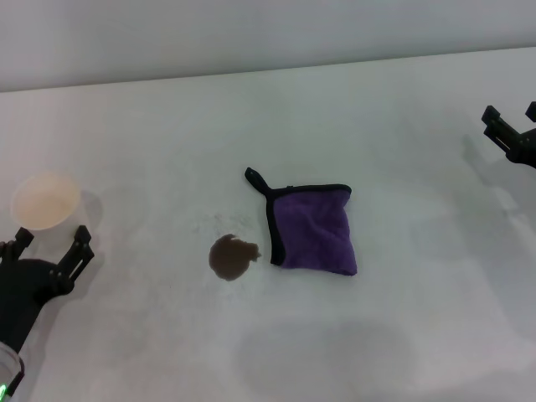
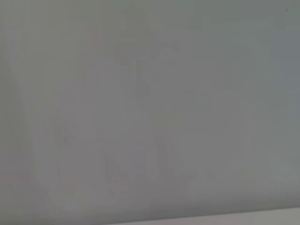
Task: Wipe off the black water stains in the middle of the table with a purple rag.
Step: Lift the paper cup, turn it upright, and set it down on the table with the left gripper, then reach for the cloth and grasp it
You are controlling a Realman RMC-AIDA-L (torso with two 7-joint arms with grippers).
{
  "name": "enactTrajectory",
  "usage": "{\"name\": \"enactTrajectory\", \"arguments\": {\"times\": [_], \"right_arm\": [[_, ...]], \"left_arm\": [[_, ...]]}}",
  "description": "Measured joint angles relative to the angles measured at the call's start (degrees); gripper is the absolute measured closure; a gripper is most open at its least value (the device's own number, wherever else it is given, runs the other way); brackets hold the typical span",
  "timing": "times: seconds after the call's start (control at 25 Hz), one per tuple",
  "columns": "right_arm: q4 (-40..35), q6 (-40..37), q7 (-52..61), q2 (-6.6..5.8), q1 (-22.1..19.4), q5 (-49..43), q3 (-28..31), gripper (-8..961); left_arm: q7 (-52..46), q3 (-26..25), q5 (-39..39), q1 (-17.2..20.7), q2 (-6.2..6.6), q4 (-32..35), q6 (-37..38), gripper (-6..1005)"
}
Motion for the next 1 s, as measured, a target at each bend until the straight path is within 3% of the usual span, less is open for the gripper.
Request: {"name": "enactTrajectory", "arguments": {"times": [0.24, 0.44, 0.68, 0.84, 1.0], "right_arm": [[-0.8, -0.4, 0.1, 0.0, 0.3, 0.0, 0.3, 153], [-3.4, -0.6, 5.9, -0.03, 0.5, -0.5, -1.1, 153], [-16.8, -0.7, 30.7, -0.7, -0.8, -9.9, -7.1, 154], [-26.1, -1.9, 49.0, -1.14, -0.1, -22.3, -7.5, 154], [-37.9, -0.7, 66.9, -1.51, 1.7, -40.6, -9.3, 155]], "left_arm": [[-0.2, 0.1, 2.5, 3.4, -0.03, 1.3, 4.0, 110], [-0.5, 0.0, 2.6, 8.4, -0.07, 2.2, 12.2, 111], [-4.0, 0.0, -3.2, 12.9, 0.19, 1.0, 22.2, 111], [-5.5, 0.0, -8.0, 11.7, 0.22, -2.2, 22.0, 111], [-9.4, 0.0, -9.3, 8.7, 0.26, -6.6, 20.4, 111]]}}
